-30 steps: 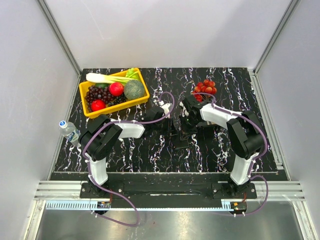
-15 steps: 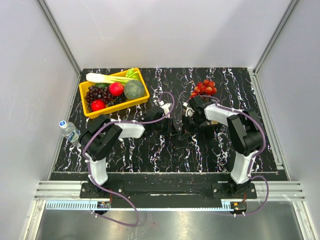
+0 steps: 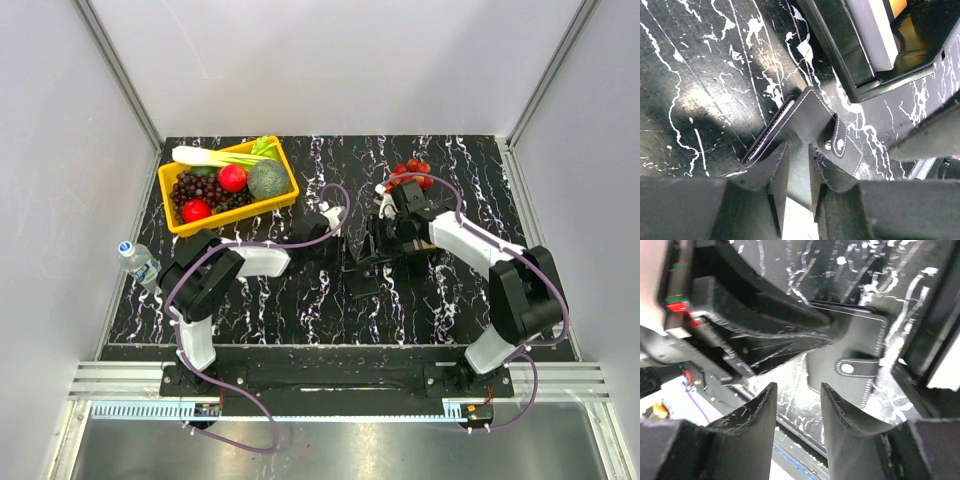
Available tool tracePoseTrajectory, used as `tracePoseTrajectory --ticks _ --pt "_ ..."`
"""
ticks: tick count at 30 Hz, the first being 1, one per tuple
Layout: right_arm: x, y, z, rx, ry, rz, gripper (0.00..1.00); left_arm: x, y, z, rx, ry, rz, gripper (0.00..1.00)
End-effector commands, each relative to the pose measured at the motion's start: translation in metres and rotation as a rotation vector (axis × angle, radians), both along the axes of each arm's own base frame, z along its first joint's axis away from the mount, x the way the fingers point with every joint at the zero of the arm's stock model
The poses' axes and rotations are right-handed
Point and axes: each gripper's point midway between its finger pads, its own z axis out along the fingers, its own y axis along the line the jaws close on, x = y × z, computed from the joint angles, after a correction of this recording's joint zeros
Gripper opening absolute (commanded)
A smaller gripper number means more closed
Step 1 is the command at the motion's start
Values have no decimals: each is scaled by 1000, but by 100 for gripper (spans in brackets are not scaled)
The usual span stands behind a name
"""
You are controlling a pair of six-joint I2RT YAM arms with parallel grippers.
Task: Put the credit cards into the card holder
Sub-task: Close the card holder at the center of the board.
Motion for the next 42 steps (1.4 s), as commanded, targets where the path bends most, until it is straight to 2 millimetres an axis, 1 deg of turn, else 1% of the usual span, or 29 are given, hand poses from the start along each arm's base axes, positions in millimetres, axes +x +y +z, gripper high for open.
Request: tracePoseTrajectory --ticks 1,2,4,5,7,9,13,15,17,18,21,23,27,31,36,42 --pt "6 -29 -18 -142 -30 -133 43 -7 10 -1 45 -3 13 30" --pt "5 -33 -24 -165 -19 -152 42 -7 10 4 37 -12 15 32" --pt "5 -42 -35 -214 -8 -187 40 -6 9 19 11 -34 11 40" --pt "5 -45 -41 -231 -1 -198 38 -8 8 24 -1 -33 5 41" --pt "5 -46 -46 -225 -1 -208 33 -12 5 34 -38 -24 -13 42" --pt "4 -45 -47 -205 -9 -219 33 -18 0 45 -97 -13 -33 43" --pt "10 -52 -40 -179 -54 -261 32 -25 -9 50 -157 50 -65 44" --pt "12 -57 -39 -181 -69 -286 30 -25 -17 55 -207 70 -71 44" --pt "13 -58 -39 -172 -80 -290 25 -21 -22 50 -194 101 -68 43" --pt "14 -57 -38 -156 -87 -285 23 -19 -25 50 -189 103 -66 42" --pt "16 -53 -39 -133 -91 -272 21 -16 -26 47 -174 121 -48 42" --pt "17 -46 -38 -98 -86 -250 20 -16 -25 41 -142 140 -37 41" --pt "18 -37 -36 -47 -90 -233 20 -16 -21 34 -109 161 -12 41" --pt "17 -32 -34 -16 -84 -220 20 -13 -25 30 -104 176 10 41" --pt "15 -33 -38 -25 -78 -223 20 -10 -32 27 -102 189 23 41" --pt "10 -34 -45 -32 -64 -214 20 -6 -35 24 -102 189 37 40"
